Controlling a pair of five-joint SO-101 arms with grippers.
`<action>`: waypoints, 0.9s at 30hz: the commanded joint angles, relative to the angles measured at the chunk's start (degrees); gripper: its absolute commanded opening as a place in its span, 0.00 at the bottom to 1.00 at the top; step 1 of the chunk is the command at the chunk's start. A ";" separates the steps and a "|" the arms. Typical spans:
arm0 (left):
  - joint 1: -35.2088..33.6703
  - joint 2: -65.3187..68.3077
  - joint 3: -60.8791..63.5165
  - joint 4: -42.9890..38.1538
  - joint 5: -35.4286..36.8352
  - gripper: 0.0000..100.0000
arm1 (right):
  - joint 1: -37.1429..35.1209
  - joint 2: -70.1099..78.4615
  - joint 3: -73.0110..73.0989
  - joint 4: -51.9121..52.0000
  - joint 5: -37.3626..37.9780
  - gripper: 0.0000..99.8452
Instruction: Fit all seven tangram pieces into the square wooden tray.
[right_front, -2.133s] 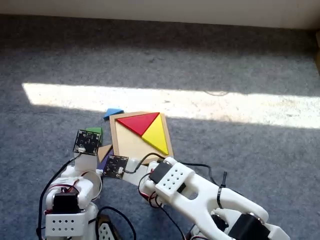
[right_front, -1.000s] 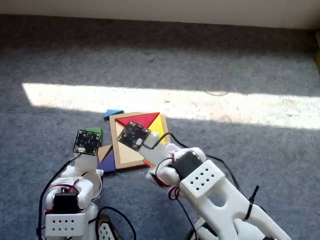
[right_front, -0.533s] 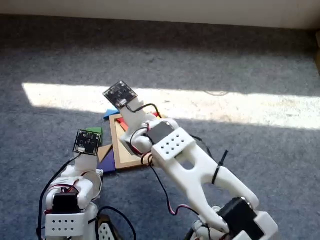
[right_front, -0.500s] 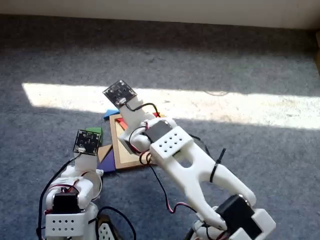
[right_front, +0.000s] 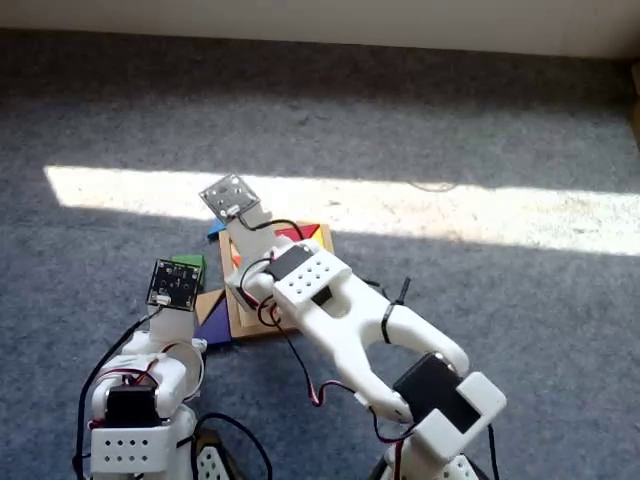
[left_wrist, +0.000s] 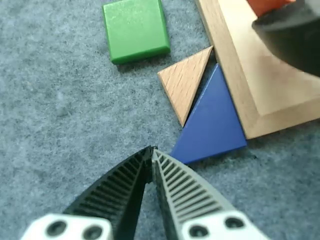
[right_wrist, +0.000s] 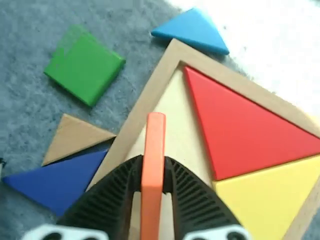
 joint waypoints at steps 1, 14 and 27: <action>-0.48 -2.77 1.10 0.35 -0.18 0.01 | -1.45 0.75 -5.49 -0.48 -0.26 0.13; -0.48 -2.77 1.10 0.35 -0.18 0.01 | 4.70 -6.02 -8.92 6.37 6.59 0.31; -0.48 -2.77 1.10 0.35 -0.18 0.01 | 5.93 -8.22 -8.84 18.68 7.38 0.31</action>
